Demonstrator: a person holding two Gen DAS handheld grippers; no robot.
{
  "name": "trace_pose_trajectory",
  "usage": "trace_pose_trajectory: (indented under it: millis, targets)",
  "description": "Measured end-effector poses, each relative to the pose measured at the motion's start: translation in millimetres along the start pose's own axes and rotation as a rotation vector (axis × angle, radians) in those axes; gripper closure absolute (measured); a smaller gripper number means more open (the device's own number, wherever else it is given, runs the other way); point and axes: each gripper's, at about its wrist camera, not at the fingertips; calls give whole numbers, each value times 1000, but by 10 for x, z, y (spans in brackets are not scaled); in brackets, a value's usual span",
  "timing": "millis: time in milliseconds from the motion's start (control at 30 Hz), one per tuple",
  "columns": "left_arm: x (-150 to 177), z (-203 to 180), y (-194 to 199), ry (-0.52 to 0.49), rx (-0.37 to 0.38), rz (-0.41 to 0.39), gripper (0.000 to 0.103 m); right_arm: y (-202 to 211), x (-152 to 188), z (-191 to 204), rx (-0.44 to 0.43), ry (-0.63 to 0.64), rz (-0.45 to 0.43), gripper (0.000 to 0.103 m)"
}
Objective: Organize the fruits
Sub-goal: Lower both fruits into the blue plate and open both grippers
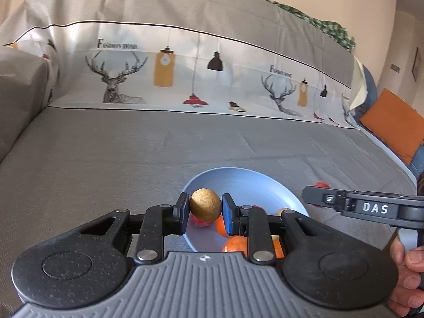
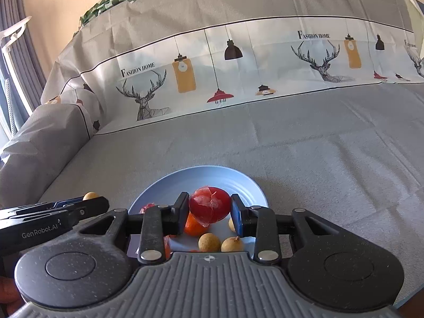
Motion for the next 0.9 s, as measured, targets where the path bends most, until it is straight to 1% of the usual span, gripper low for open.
trace_pose_trajectory:
  millis: [267,467,600,767,800,867,900]
  targets:
    - [35,-150,-114,-76,30,0,74,-102,2,70,-16,27,26,68]
    - [41,-221,-171,-116,38,-8,74,-171,12,111,-14,45,43,68]
    - [12,-242,-221,-125,41,-18,74,-223,13,120,-2,54,58,68]
    - [-35,-241,-293,-109,55,-29,74,-260,29,116,8,63,73,68]
    - [-51,-234,-293,-100,59,-40,72,-271,39,111,9,63,83,66]
    - [-69,-209,-280,-82,78,-52,56,-297,67,101,24,62,103,59]
    - [-83,-200,-265,-75,81,-58,55,-305,76,99,37,64,109,49]
Point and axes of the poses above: each gripper's, at about its wrist camera, not at the fingertips, and y roughly against the way its jaws point, z to its left, x to its underside, and after that the axes turned 3 degrees about -y, right-handed
